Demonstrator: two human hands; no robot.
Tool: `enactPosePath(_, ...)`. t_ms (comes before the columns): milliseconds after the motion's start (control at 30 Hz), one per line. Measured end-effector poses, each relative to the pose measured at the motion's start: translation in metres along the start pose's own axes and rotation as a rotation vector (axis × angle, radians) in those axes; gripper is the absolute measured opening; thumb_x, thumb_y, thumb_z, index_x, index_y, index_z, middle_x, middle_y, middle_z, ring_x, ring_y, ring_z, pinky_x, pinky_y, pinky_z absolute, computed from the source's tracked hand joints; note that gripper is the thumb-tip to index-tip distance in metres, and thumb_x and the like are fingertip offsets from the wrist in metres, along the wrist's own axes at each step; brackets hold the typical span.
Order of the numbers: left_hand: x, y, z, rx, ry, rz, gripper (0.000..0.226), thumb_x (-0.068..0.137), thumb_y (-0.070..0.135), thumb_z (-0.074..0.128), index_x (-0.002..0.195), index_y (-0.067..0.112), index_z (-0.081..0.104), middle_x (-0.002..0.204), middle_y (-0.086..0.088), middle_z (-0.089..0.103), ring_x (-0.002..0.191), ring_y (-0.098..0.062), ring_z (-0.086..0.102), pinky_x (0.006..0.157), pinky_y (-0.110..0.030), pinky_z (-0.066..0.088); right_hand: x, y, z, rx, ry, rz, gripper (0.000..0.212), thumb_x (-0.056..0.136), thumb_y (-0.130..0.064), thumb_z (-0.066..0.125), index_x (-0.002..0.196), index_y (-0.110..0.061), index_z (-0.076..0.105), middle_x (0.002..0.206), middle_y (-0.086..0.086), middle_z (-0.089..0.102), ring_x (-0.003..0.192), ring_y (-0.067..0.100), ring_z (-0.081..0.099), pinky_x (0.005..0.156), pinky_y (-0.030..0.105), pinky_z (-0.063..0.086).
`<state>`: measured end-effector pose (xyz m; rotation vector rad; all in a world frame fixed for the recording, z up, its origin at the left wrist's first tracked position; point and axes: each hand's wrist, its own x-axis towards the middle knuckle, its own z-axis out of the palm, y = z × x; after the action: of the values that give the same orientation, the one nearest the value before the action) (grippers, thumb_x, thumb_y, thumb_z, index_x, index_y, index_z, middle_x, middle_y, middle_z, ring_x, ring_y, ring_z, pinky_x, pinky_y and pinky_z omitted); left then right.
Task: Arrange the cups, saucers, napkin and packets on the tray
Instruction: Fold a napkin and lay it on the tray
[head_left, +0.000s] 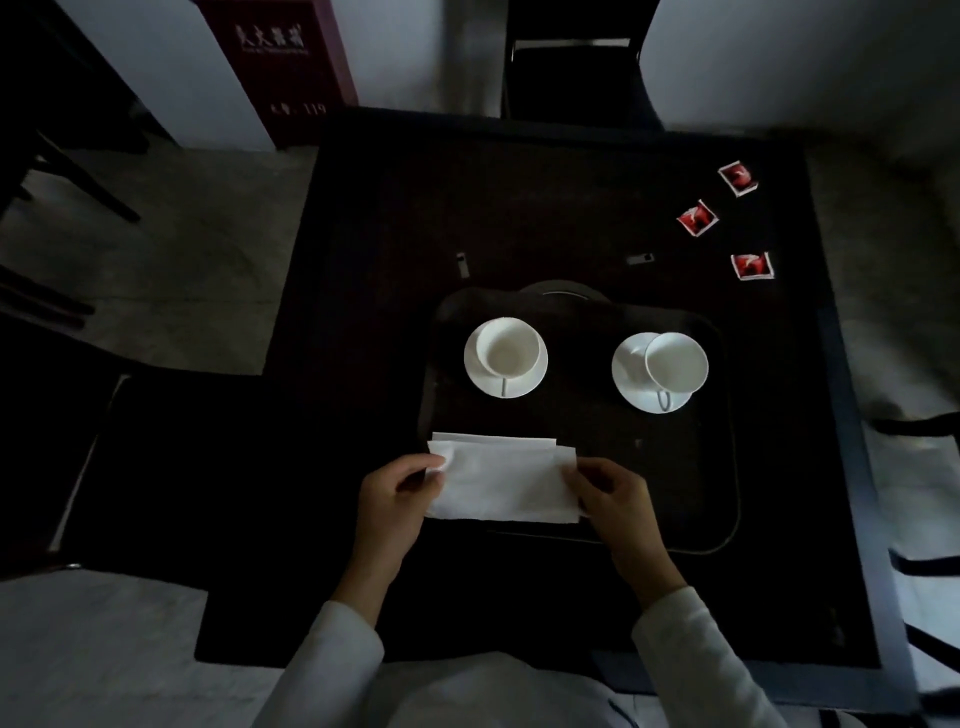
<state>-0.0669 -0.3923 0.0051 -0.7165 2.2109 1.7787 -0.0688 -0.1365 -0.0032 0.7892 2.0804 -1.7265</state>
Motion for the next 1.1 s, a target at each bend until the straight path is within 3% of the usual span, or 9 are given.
enactPosePath(200, 0.011, -0.01, -0.001, 0.081, -0.055, -0.046, 0.032, 0.087, 0.007, 0.071, 0.104, 0.033, 0.077, 0.108, 0.018, 0.073, 0.099, 0.009, 0.066, 0.082, -0.014, 0.051, 0.011, 0.007, 0.003, -0.059, 0.034, -0.003, 0.009, 0.091, -0.021, 0.075, 0.091, -0.03, 0.076, 0.087, -0.002, 0.078, 0.081, 0.016, 0.075, 0.065, 0.024, 0.06)
enactPosePath(267, 0.014, -0.011, -0.001, 0.14, -0.087, -0.035, 0.037, 0.087, 0.006, 0.071, 0.106, 0.038, 0.074, 0.11, 0.02, 0.07, 0.098, 0.013, 0.064, 0.08, -0.01, 0.051, 0.015, 0.01, 0.003, -0.178, 0.065, -0.034, 0.012, 0.089, -0.028, 0.076, 0.09, -0.039, 0.072, 0.085, -0.009, 0.077, 0.078, 0.008, 0.074, 0.065, 0.019, 0.057)
enactPosePath(333, 0.017, -0.013, -0.001, 0.196, -0.12, -0.034, 0.045, 0.086, 0.004, 0.07, 0.108, 0.043, 0.07, 0.105, 0.022, 0.069, 0.089, 0.015, 0.065, 0.073, -0.007, 0.052, 0.02, 0.015, 0.004, -0.264, 0.087, -0.049, 0.009, 0.088, -0.031, 0.077, 0.093, -0.038, 0.073, 0.085, -0.012, 0.075, 0.078, 0.005, 0.072, 0.07, 0.022, 0.057)
enactPosePath(433, 0.021, -0.016, -0.001, 0.238, -0.157, -0.059, 0.048, 0.087, 0.002, 0.068, 0.114, 0.041, 0.069, 0.105, 0.019, 0.069, 0.084, 0.007, 0.068, 0.07, -0.011, 0.055, 0.028, 0.022, 0.007, -0.334, 0.101, -0.051, 0.012, 0.088, -0.03, 0.077, 0.099, -0.026, 0.076, 0.085, -0.011, 0.074, 0.08, 0.008, 0.071, 0.076, 0.026, 0.056)
enactPosePath(567, 0.025, -0.019, 0.0, 0.315, -0.188, -0.061, 0.046, 0.088, 0.003, 0.068, 0.124, 0.03, 0.068, 0.093, 0.006, 0.074, 0.078, -0.013, 0.072, 0.067, -0.02, 0.059, 0.034, 0.027, 0.009, -0.347, 0.099, -0.031, 0.011, 0.089, -0.032, 0.076, 0.098, -0.027, 0.075, 0.082, -0.016, 0.072, 0.082, 0.004, 0.069, 0.073, 0.019, 0.051)
enactPosePath(733, 0.029, -0.02, 0.002, 0.366, -0.19, -0.036, 0.047, 0.087, 0.001, 0.067, 0.127, 0.027, 0.067, 0.076, -0.01, 0.072, 0.062, -0.028, 0.066, 0.059, -0.028, 0.057, 0.041, 0.028, 0.013, -0.366, 0.097, -0.023, 0.009, 0.089, -0.028, 0.075, 0.097, -0.029, 0.075, 0.082, -0.019, 0.069, 0.082, 0.01, 0.069, 0.085, 0.034, 0.057)
enactPosePath(867, 0.03, -0.021, 0.003, 0.371, -0.179, -0.039, 0.049, 0.087, 0.0, 0.067, 0.129, 0.026, 0.066, 0.086, -0.019, 0.074, 0.074, -0.039, 0.069, 0.066, -0.042, 0.059, 0.045, 0.027, 0.015, -0.349, 0.104, -0.022, 0.009, 0.088, -0.028, 0.076, 0.097, -0.027, 0.075, 0.081, -0.015, 0.071, 0.082, 0.012, 0.071, 0.086, 0.039, 0.059)
enactPosePath(1000, 0.033, -0.022, 0.006, 0.378, -0.139, -0.055, 0.046, 0.086, 0.003, 0.069, 0.125, 0.027, 0.068, 0.08, -0.017, 0.073, 0.074, -0.034, 0.07, 0.065, -0.029, 0.056, 0.048, 0.027, 0.016, -0.344, 0.108, -0.013, 0.009, 0.088, -0.029, 0.077, 0.096, -0.026, 0.076, 0.082, -0.012, 0.073, 0.083, 0.014, 0.072, 0.087, 0.039, 0.059)
enactPosePath(1100, 0.034, -0.022, 0.007, 0.383, -0.123, -0.046, 0.044, 0.085, 0.003, 0.069, 0.124, 0.025, 0.069, 0.077, -0.018, 0.073, 0.074, -0.033, 0.07, 0.066, -0.025, 0.054, 0.05, 0.027, 0.016, -0.36, 0.094, -0.011, 0.007, 0.088, -0.03, 0.076, 0.095, -0.028, 0.074, 0.08, -0.02, 0.068, 0.079, 0.004, 0.068, 0.086, 0.036, 0.058)
